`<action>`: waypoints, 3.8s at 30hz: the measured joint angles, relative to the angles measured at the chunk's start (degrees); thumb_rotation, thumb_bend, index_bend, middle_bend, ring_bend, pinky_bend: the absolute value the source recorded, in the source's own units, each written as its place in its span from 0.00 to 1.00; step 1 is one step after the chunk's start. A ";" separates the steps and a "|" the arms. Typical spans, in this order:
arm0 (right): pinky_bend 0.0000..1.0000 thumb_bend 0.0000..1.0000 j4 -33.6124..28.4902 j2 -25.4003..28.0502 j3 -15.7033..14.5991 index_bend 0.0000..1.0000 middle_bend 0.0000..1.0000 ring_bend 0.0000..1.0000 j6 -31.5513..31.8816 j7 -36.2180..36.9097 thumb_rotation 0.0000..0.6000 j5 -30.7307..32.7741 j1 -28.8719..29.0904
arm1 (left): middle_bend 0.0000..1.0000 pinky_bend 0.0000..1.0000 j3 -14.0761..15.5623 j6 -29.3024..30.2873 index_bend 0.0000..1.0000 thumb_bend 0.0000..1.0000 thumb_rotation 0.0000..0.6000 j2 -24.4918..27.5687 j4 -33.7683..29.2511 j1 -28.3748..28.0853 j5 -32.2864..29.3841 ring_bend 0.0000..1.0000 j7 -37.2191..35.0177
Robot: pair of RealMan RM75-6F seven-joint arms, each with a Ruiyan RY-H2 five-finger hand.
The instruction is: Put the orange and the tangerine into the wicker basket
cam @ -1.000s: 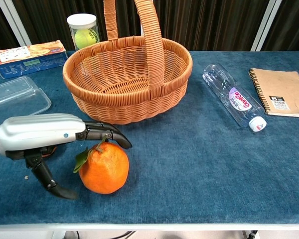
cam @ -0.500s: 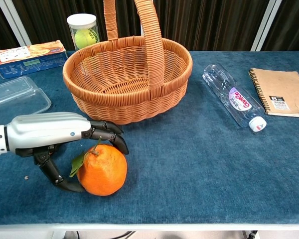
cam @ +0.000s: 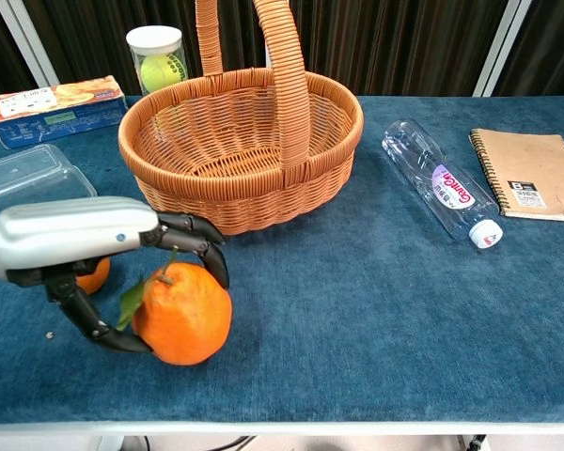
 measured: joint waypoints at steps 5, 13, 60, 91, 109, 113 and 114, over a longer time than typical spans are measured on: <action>0.00 0.32 -0.39 0.33 0.03 0.00 0.00 0.00 0.62 0.02 1.00 -0.34 -0.22 | 0.41 0.20 0.52 4.51 0.35 0.22 1.00 4.80 -3.28 1.66 0.34 0.11 0.82; 0.00 0.33 -0.80 0.65 0.50 0.00 0.00 0.00 1.68 0.50 1.00 -0.46 -0.44 | 0.44 0.29 -2.92 11.15 0.37 0.22 1.00 14.18 -7.99 4.69 -4.60 0.18 2.21; 0.00 0.33 -0.84 1.70 1.43 0.00 0.00 0.00 1.30 1.33 1.00 0.98 -0.62 | 0.45 0.32 -20.58 -18.81 0.38 0.22 1.00 -22.91 44.20 -22.80 -21.34 0.22 -15.78; 0.00 0.33 -0.62 1.62 1.32 0.00 0.00 0.00 1.21 1.16 1.00 0.69 -0.48 | 0.11 0.26 -15.53 -16.14 0.12 0.16 1.00 -25.54 50.45 -22.88 -18.00 0.08 -23.50; 0.00 0.33 -2.40 1.34 0.58 0.00 0.00 0.00 2.01 -1.74 1.00 -1.61 -0.40 | 0.14 0.26 -14.23 -5.46 0.15 0.16 1.00 8.09 8.41 -9.80 -20.86 0.08 -5.88; 0.00 0.33 -2.17 1.42 0.77 0.00 0.00 0.00 1.86 -1.55 1.00 -0.75 -0.54 | 0.17 0.27 -12.15 0.50 0.19 0.16 1.00 13.54 4.70 -3.95 -19.61 0.10 -5.85; 0.00 0.33 -1.97 1.43 0.84 0.00 0.00 0.00 1.67 -1.34 1.00 -0.30 -0.58 | 0.19 0.27 -11.23 2.41 0.21 0.16 1.00 14.29 4.30 -2.14 -18.92 0.12 -6.38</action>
